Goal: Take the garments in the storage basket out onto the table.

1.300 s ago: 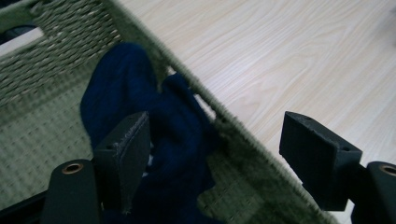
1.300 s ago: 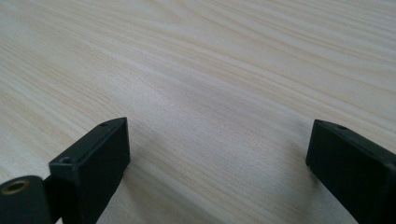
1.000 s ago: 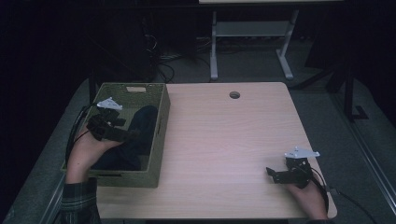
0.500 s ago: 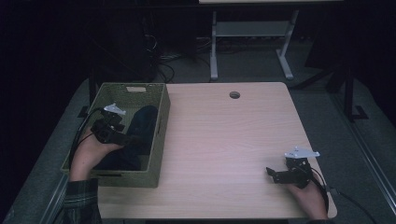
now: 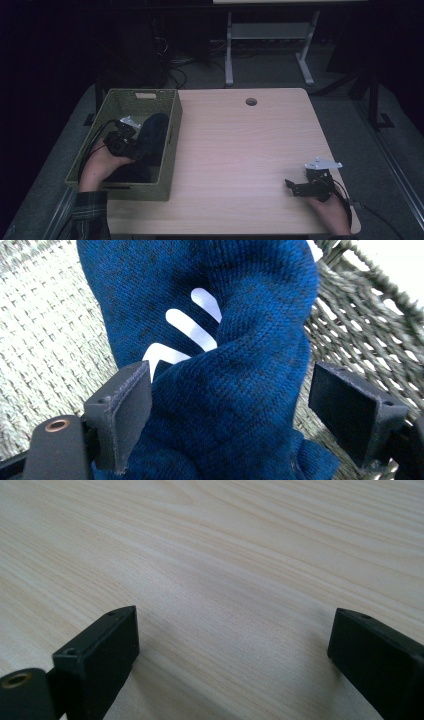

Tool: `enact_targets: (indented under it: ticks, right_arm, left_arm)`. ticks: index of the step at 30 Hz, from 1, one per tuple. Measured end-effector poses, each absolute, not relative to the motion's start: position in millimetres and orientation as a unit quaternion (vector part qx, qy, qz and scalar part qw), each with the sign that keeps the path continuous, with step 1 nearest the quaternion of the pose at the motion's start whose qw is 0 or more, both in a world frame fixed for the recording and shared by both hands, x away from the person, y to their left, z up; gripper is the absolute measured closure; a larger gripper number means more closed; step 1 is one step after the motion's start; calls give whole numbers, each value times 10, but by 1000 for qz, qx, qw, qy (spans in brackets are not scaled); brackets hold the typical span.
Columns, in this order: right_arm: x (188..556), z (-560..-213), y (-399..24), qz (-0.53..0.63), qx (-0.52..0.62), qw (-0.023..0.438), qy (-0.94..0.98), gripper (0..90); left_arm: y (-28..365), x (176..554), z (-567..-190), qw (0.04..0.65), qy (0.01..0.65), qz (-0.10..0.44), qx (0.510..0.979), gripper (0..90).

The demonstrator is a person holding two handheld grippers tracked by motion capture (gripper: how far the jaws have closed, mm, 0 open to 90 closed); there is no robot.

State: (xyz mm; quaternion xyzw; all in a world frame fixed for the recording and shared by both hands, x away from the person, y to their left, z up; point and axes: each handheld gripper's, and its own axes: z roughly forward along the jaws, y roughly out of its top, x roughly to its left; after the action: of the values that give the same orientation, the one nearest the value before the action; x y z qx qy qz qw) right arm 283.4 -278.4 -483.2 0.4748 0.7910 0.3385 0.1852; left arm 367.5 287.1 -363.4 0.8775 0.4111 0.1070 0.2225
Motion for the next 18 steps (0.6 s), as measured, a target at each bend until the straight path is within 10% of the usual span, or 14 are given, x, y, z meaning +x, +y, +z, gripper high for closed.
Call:
enact_targets:
  ticks: [18]
  right_arm:
    - [2834,-4832,-2784,339,475,185,791,59]
  left_arm:
    - [2883,3762,-3786,209,424,74,878,372]
